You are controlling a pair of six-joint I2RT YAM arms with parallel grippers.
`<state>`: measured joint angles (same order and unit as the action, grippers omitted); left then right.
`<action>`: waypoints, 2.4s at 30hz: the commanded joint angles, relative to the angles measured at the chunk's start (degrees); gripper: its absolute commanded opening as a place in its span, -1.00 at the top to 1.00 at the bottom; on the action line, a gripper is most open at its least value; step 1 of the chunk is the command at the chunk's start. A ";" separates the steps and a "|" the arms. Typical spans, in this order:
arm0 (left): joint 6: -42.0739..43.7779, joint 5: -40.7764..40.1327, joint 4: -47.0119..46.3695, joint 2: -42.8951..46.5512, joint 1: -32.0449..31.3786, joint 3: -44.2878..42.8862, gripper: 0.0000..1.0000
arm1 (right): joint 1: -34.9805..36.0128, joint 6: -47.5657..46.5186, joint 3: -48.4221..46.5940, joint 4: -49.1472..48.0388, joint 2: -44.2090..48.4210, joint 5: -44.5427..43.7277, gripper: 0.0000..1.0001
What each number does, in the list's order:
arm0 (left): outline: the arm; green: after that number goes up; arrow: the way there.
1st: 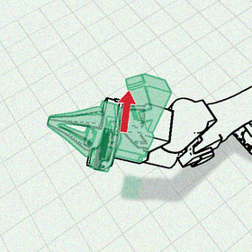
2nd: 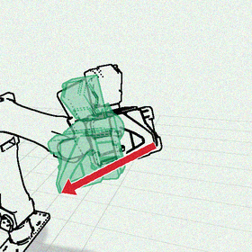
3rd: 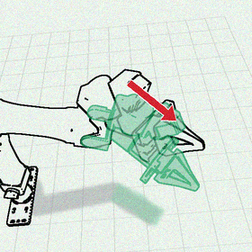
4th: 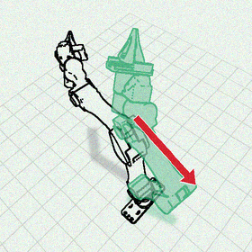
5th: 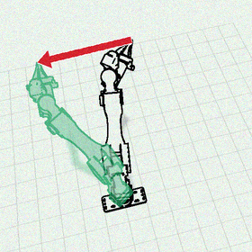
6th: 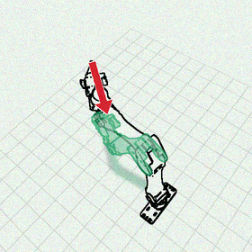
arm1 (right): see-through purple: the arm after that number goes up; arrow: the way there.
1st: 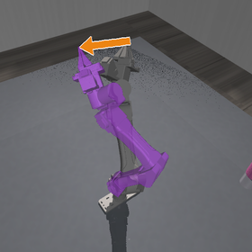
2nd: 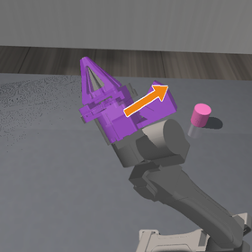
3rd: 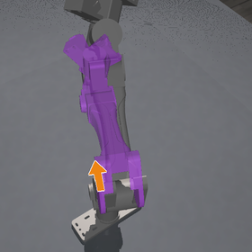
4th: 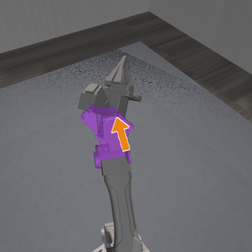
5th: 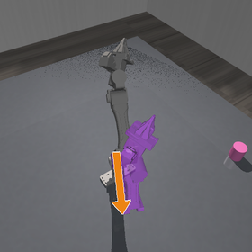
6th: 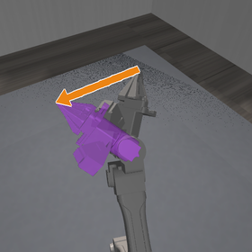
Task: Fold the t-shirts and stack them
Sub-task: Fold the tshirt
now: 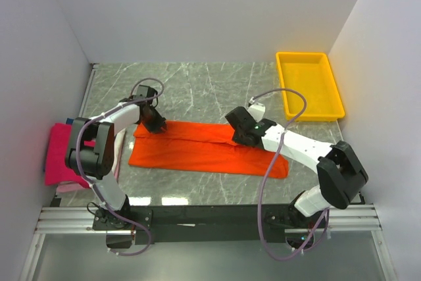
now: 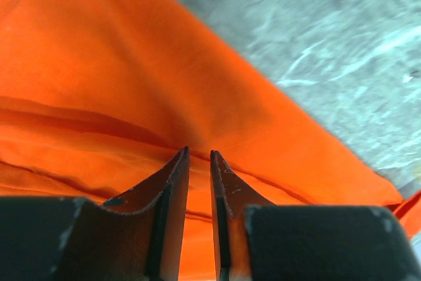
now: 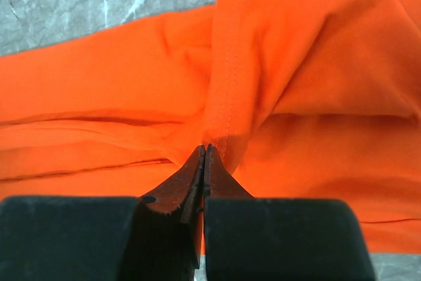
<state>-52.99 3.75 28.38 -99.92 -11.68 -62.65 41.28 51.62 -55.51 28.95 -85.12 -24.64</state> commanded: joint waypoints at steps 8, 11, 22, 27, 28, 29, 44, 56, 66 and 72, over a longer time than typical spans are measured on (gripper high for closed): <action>0.43 0.30 -0.70 5.08 0.26 2.53 0.50 | 1.44 4.99 5.84 -5.83 4.88 -2.43 1.00; 0.52 0.12 -0.61 5.70 0.17 3.41 0.50 | 1.53 5.42 6.81 -6.89 5.23 -2.34 1.00; 0.52 0.20 -1.40 9.03 0.26 7.63 0.50 | 1.61 6.39 10.85 -10.40 7.60 -2.07 1.00; 0.61 0.38 -1.22 10.53 0.26 8.51 0.50 | 1.70 6.83 12.87 -12.42 8.21 -1.72 1.00; 0.61 0.30 -1.05 10.88 0.26 8.51 0.50 | 1.70 7.09 13.66 -12.69 8.74 -1.72 1.00; 0.70 0.12 -0.96 11.06 0.26 8.60 0.49 | 1.88 7.10 14.10 -13.21 9.01 -1.64 1.00; -2.99 -4.36 -1.40 11.33 3.95 8.96 0.50 | 3.11 7.80 20.79 -19.90 11.38 -1.28 0.99; -7.21 -11.92 1.94 11.50 3.95 9.73 0.53 | 3.02 8.77 22.28 -19.72 11.73 -1.72 1.00; -6.60 -8.94 0.10 14.92 3.95 14.58 0.61 | 3.02 8.50 21.76 -19.81 12.26 -1.28 1.00; -4.93 -8.50 0.89 16.77 4.04 12.38 0.46 | 3.11 7.63 21.67 -20.60 12.52 -0.58 0.76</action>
<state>-59.18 -5.37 28.97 -85.69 -7.64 -48.14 43.90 59.35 -33.34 10.02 -74.37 -24.32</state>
